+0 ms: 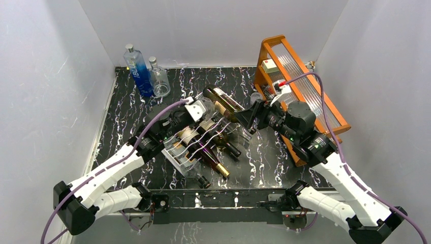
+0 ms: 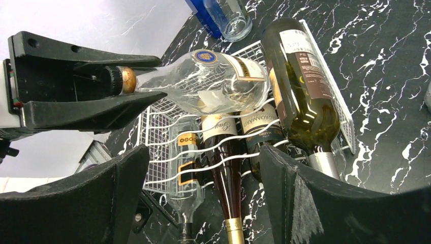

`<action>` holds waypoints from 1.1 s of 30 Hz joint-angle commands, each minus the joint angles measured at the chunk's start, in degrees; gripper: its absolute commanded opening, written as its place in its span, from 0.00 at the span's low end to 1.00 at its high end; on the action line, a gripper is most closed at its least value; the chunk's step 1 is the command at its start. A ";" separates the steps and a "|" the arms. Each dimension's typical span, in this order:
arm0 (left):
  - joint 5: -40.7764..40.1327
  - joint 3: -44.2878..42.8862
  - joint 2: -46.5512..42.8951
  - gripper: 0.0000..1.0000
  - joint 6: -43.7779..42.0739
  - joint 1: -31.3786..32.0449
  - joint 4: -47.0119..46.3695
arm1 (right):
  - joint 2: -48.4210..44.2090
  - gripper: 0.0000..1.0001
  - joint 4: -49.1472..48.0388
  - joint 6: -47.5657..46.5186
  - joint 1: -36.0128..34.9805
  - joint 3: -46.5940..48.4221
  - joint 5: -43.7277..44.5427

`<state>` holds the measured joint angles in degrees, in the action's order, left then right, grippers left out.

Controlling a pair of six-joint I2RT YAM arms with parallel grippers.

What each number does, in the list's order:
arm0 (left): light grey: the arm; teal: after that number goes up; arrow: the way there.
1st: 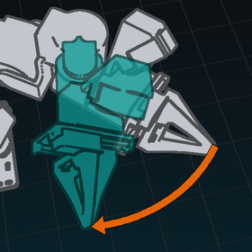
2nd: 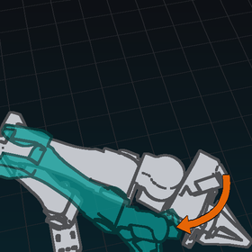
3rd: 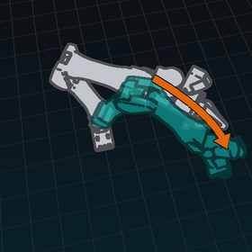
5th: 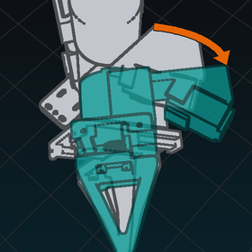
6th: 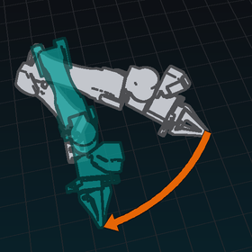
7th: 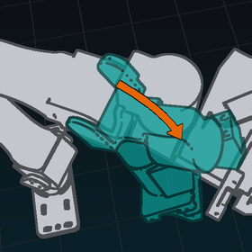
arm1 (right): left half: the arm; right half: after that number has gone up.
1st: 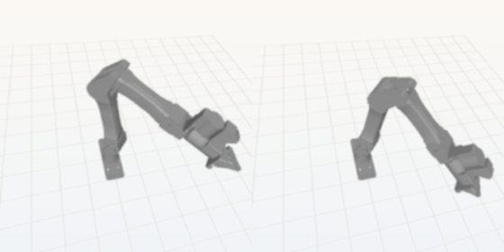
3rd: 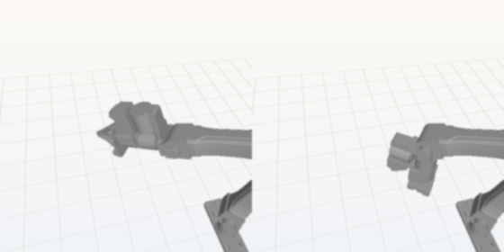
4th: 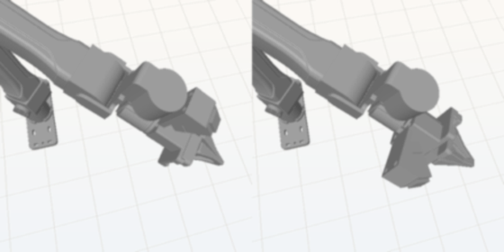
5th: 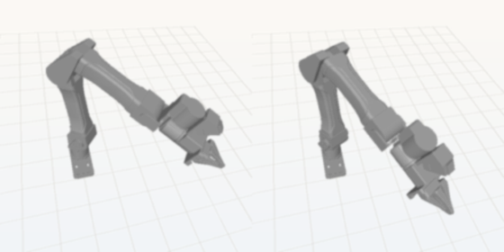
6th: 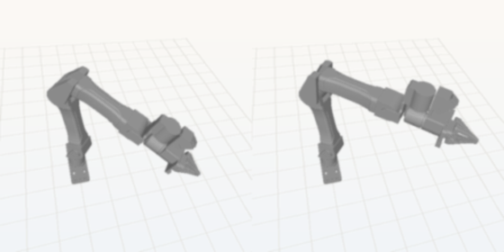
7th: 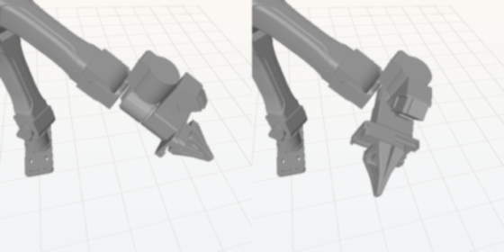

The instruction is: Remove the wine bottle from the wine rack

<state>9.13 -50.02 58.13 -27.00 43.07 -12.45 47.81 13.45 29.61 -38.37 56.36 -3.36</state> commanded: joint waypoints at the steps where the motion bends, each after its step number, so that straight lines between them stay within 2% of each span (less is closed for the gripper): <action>1: -3.60 -6.23 -1.58 0.00 4.59 0.44 -4.43 | -1.69 0.90 -1.39 -0.78 -0.01 0.05 2.60; 5: -7.37 -9.65 -0.58 0.00 6.95 0.44 -2.96 | -2.56 0.90 -0.91 -0.86 0.01 -0.76 3.25; 10: -11.44 -15.36 2.06 0.00 11.85 0.48 3.31 | -2.81 0.90 -0.45 -0.91 -0.02 -1.46 3.56; 17: -17.65 -23.79 5.24 0.00 17.79 0.44 14.34 | -2.18 0.90 -0.36 -1.03 -0.01 -2.27 3.31; 23: -25.29 -35.65 10.68 0.00 21.76 0.41 27.15 | -1.42 0.90 -0.27 -1.69 -0.01 -2.47 3.01; 27: -28.18 -41.65 13.23 0.00 21.86 0.35 34.38 | -1.70 0.90 0.43 -2.01 0.00 -2.95 3.11; 33: -33.61 -45.82 14.56 0.00 20.73 0.28 37.46 | -1.31 0.91 0.50 -2.07 -0.01 -3.32 1.85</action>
<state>-17.61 -88.60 74.74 -4.78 43.29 29.21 46.72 15.92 28.45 -38.37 53.28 -0.64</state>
